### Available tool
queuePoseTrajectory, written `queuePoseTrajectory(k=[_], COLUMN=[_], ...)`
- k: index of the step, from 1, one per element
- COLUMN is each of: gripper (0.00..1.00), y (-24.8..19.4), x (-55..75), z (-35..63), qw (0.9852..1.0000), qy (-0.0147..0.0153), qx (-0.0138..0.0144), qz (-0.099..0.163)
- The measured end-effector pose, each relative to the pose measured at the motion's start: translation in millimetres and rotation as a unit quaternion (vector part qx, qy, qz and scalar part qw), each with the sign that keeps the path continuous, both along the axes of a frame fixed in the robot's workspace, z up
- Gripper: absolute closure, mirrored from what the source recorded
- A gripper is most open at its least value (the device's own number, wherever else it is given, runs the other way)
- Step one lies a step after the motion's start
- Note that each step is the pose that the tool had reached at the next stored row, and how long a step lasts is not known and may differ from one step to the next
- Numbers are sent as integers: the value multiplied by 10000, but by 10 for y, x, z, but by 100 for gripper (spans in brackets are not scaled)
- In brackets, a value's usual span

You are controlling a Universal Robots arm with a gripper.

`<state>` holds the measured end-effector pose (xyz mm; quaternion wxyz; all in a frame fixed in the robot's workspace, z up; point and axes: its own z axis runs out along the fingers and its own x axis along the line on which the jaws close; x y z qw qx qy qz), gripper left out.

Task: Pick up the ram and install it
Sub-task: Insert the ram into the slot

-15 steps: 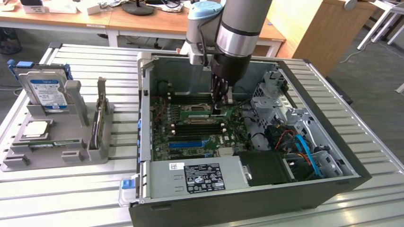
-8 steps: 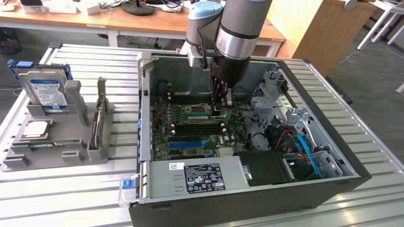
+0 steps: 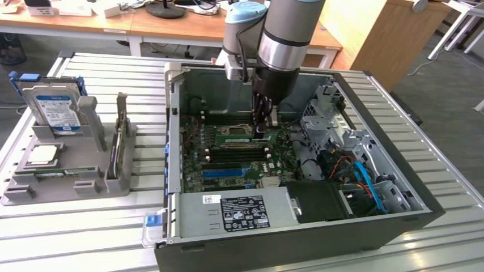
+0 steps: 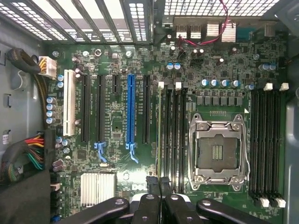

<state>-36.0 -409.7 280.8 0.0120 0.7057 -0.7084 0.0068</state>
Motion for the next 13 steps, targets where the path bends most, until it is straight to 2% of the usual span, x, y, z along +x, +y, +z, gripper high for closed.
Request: queuePoseTrajectory(k=[5, 13], gripper=[88, 88], y=[30, 31], x=[1, 1], z=[-8, -35], qw=[10000, 10000], qy=[0, 0], qx=[0, -1], qz=[1, 1])
